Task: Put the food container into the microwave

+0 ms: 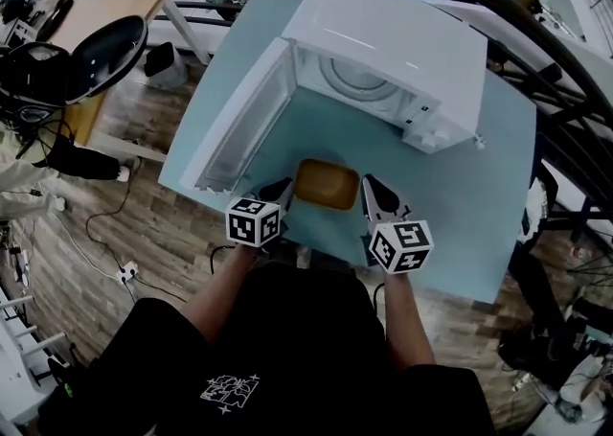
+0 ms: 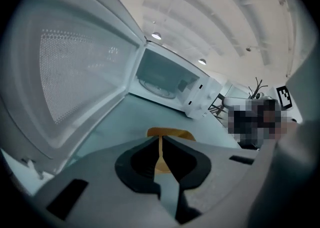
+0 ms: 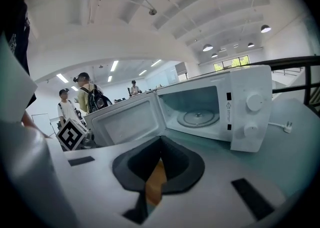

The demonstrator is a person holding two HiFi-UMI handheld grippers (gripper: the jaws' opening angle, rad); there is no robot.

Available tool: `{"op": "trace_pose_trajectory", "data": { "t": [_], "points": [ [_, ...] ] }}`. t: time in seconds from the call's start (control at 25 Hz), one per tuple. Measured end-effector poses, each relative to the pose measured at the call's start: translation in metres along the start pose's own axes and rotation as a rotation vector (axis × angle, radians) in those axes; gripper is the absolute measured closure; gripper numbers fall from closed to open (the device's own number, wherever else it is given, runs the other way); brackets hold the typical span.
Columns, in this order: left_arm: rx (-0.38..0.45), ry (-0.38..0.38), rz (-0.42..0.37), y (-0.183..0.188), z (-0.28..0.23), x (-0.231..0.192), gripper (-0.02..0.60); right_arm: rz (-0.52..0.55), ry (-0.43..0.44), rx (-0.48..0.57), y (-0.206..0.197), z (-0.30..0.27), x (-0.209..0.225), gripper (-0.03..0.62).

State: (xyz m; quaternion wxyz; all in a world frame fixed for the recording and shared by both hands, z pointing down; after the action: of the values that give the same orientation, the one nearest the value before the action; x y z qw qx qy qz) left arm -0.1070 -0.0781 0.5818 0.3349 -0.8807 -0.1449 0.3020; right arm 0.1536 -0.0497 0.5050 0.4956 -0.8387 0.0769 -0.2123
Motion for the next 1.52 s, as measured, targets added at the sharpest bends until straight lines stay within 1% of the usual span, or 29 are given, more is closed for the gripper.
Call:
{"op": "trace_pose_trajectory", "data": {
  "t": [0.08,0.16,0.36,0.48,0.64,0.76,0.96,1.12,1.32,1.52],
  "points": [
    [-0.019,0.016,0.024,-0.010,-0.003,0.000,0.569,0.001,0.011,-0.011,-0.002,-0.001,0.002,0.589],
    [-0.037,0.031,0.062,-0.019,-0.008,-0.002,0.522,0.003,0.020,-0.020,-0.003,-0.002,0.006,0.589],
    [-0.049,0.063,0.183,-0.035,-0.015,-0.010,0.494,0.011,0.036,-0.039,-0.007,0.000,0.012,0.589],
    [-0.047,0.065,0.227,-0.037,-0.017,-0.014,0.489,0.000,0.038,-0.050,-0.012,0.001,0.017,0.589],
    [-0.073,0.050,0.243,-0.030,-0.022,-0.022,0.485,-0.018,0.039,-0.061,-0.018,0.003,0.020,0.589],
    [-0.097,0.021,0.270,-0.025,-0.026,-0.029,0.485,-0.021,0.040,-0.061,-0.019,0.001,0.021,0.589],
    [-0.133,-0.019,0.293,-0.021,-0.033,-0.034,0.485,-0.028,0.036,-0.064,-0.021,0.001,0.023,0.589],
    [-0.135,-0.051,0.353,-0.023,-0.038,-0.038,0.486,-0.038,0.033,-0.063,-0.022,0.002,0.024,0.589],
    [-0.151,-0.068,0.382,-0.027,-0.042,-0.041,0.492,-0.060,0.024,-0.060,-0.023,0.004,0.028,0.589],
    [-0.145,-0.082,0.435,-0.028,-0.045,-0.046,0.499,-0.070,0.019,-0.057,-0.023,0.005,0.031,0.589]
  ]
}}
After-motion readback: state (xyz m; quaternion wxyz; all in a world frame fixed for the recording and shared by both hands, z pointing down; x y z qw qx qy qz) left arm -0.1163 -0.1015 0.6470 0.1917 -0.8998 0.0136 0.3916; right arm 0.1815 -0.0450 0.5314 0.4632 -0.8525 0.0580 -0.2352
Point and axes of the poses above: the fingertips, and each gripper's own axes: z backward along the fingers, x to its right, y out of its top, the point moved 10 cm from there along z, backward along the fingers, and after that the axes turned 1 degree about -y, right-handed, at the moved point
